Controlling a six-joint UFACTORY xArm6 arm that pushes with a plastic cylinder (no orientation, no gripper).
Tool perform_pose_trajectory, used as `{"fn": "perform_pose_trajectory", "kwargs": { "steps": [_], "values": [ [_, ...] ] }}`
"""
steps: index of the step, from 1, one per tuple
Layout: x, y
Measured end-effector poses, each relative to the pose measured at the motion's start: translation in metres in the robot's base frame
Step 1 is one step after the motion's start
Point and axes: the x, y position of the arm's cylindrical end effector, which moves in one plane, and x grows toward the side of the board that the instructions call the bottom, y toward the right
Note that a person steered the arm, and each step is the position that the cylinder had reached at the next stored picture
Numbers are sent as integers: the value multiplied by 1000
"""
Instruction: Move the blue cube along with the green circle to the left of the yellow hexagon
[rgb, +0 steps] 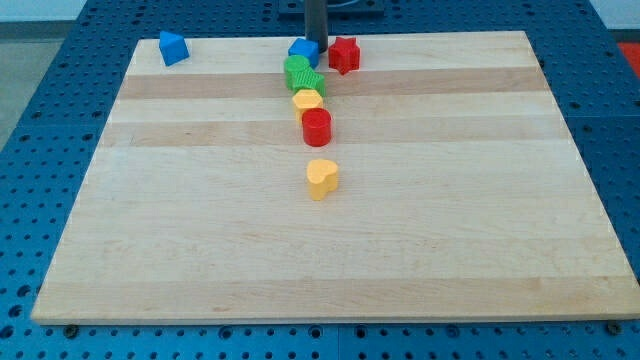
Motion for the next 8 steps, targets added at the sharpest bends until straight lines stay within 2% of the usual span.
{"fn": "perform_pose_trajectory", "kwargs": {
  "steps": [3, 7, 8],
  "values": [
    [-5, -37],
    [86, -43],
    [79, -43]
  ]
}}
